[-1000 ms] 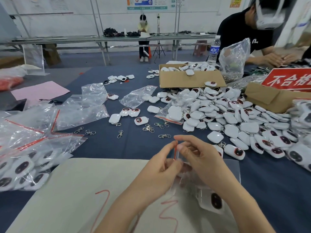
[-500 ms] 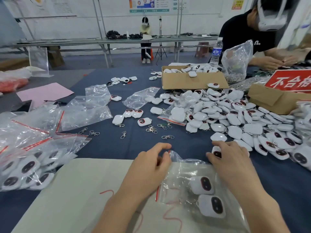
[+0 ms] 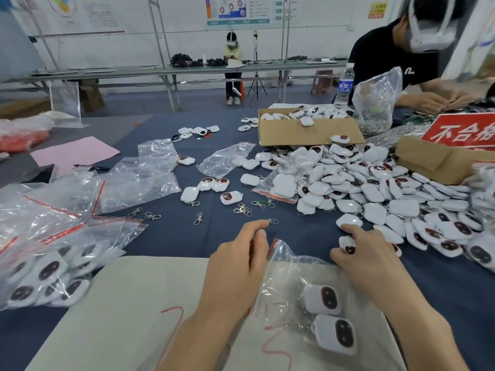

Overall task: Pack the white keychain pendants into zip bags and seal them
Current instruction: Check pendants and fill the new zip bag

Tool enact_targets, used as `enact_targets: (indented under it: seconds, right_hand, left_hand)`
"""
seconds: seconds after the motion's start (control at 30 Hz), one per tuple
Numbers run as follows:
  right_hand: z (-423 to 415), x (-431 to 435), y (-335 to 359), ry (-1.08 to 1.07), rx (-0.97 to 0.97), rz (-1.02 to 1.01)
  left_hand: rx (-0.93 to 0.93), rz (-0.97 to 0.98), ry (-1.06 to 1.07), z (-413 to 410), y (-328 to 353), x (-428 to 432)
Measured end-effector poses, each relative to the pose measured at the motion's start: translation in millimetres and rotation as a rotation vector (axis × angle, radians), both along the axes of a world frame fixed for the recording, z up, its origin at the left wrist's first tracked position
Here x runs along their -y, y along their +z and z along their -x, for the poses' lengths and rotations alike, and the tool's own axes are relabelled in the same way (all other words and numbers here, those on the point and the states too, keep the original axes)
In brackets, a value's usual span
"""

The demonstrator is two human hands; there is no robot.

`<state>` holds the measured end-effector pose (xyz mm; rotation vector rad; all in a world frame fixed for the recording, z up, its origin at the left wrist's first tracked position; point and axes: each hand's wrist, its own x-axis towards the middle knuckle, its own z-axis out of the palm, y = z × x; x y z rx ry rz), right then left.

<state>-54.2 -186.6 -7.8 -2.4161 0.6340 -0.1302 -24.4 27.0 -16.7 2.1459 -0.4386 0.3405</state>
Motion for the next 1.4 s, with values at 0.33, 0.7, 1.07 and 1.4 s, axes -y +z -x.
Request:
enact_targets:
  seconds: [0.33, 0.7, 1.07, 1.4]
  right_hand:
    - [-0.8, -32.6, 26.2, 0.258, 0.535, -1.027]
    - [3.0, -63.7, 19.9, 0.349, 0.430, -0.932]
    - [1.6, -66.3, 14.3, 0.304, 0.431, -0.901]
    - [0.9, -65.0, 15.1, 0.286, 0.455, -0.889]
  left_hand:
    - [0.103, 0.166, -0.151, 7.4, 4.9, 8.4]
    - [-0.259, 0.659, -0.182, 8.2, 14.9, 12.8]
    - [-0.237, 0.613, -0.140, 6.2, 12.8, 11.8]
    - [-0.160, 0.562, -0.144, 8.5, 13.7, 13.8]
